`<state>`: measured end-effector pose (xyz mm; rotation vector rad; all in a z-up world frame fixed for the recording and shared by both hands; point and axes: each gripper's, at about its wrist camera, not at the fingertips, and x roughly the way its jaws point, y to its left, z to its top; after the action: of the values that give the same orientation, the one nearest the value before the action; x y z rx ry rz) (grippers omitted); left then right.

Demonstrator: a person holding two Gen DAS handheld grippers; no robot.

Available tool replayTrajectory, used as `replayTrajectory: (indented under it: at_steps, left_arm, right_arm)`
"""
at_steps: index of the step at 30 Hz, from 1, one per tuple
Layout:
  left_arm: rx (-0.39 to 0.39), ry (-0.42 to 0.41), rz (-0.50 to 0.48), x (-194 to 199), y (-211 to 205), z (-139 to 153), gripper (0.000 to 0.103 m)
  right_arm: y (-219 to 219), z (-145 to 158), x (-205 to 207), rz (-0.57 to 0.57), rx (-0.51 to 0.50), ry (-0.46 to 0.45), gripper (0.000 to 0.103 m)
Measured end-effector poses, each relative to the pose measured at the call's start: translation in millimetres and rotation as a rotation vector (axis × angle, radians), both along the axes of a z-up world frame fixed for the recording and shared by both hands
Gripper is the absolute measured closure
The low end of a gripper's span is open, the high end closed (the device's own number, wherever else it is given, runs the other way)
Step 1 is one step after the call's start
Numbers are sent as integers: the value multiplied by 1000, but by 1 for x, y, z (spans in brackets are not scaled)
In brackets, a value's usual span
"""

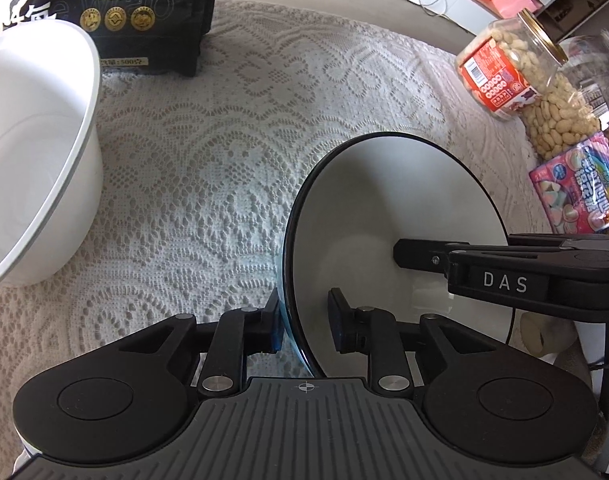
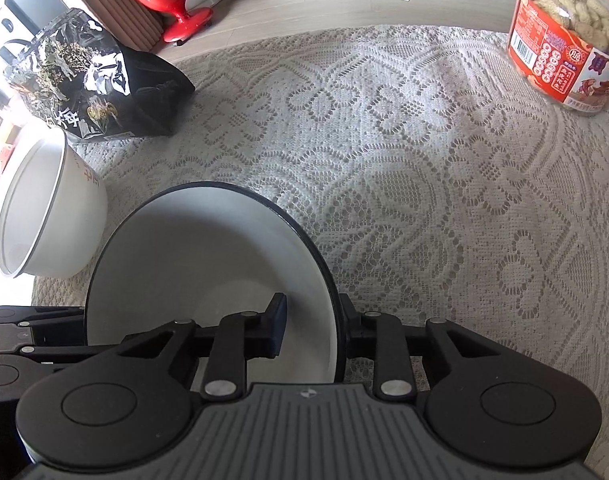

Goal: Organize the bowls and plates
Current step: 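Lift the blue bowl with the left gripper and carry it toward the stack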

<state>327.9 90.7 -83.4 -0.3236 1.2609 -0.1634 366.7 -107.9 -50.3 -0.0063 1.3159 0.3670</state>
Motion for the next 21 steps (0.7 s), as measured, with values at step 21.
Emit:
replayTrajectory:
  at_steps: [21]
  left_arm:
    - [-79, 18, 92, 2, 17, -3, 85]
  right_arm:
    - [4, -1, -6, 8, 8, 11, 59]
